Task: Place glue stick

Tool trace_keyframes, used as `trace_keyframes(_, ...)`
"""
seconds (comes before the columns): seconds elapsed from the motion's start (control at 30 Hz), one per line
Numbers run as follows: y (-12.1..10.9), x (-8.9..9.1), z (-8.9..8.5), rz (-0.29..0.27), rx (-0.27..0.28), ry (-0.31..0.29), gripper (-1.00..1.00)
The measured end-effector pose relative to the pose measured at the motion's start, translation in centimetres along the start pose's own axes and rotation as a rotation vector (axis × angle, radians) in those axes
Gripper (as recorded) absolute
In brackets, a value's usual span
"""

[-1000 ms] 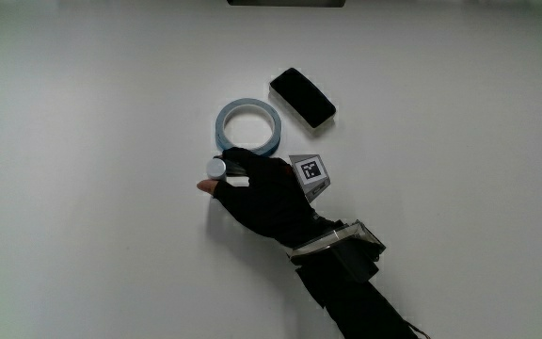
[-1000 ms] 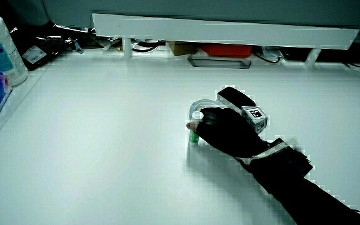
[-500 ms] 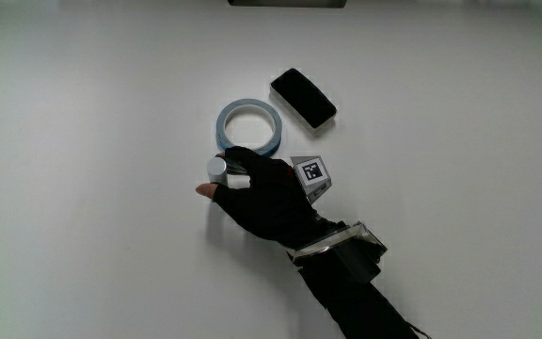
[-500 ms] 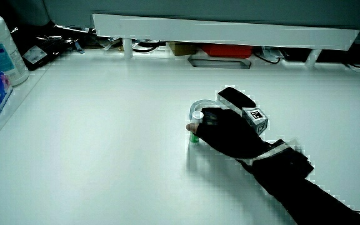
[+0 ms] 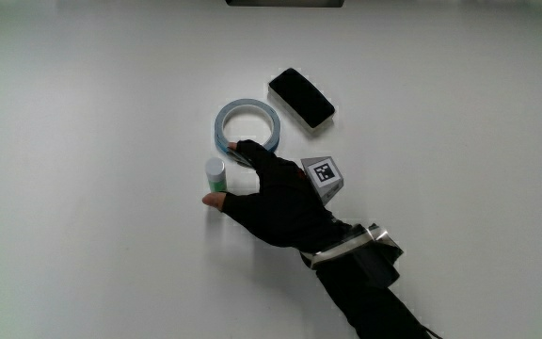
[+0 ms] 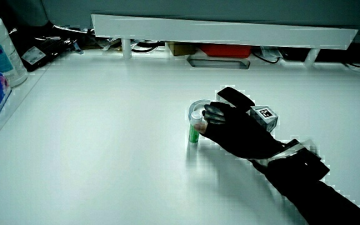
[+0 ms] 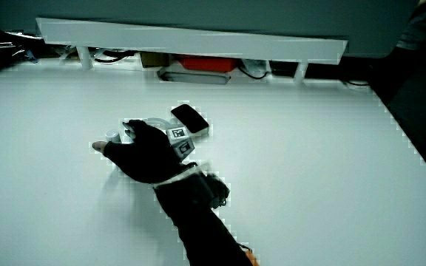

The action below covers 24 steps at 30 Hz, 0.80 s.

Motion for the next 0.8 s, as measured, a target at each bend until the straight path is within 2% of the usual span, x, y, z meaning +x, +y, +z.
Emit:
trace_keyframes(0.07, -0.4, -0.3, 0.4, 0.017, -0.009, 0.001, -0.83)
trace_keyframes(0.17, -1.3, -1.2, 0.8, 0.026, -0.042, -0.055, -0.92)
trace_keyframes(0.27, -2.3, -2.2, 1.2, 0.006, -0.071, -0.108, -1.0)
trace_keyframes(0.4, -3.6, -3.8, 1.8, 0.057, -0.103, -0.198, -1.0)
trace_keyframes(0.43, -4.0, -4.3, 1.8, 0.082, -0.118, -0.205, -1.0)
trace_keyframes(0.5, -4.8, -5.1, 2.1, 0.063, -0.141, -0.256, -1.0)
trace_keyframes(0.57, -5.7, -5.9, 2.1, 0.055, -0.165, -0.262, -1.0)
trace_keyframes(0.63, -6.4, -6.4, 2.4, 0.056, -0.186, -0.324, -1.0)
trace_keyframes(0.67, -6.8, -6.8, 2.3, 0.049, -0.195, -0.285, -1.0)
trace_keyframes(0.73, -7.5, -7.3, 2.6, 0.041, -0.219, -0.335, -1.0)
trace_keyframes(0.77, -8.0, -7.6, 2.8, 0.0, -0.22, -0.34, -1.0)
trace_keyframes(0.8, -8.3, -7.7, 2.9, 0.027, -0.222, -0.349, -1.0)
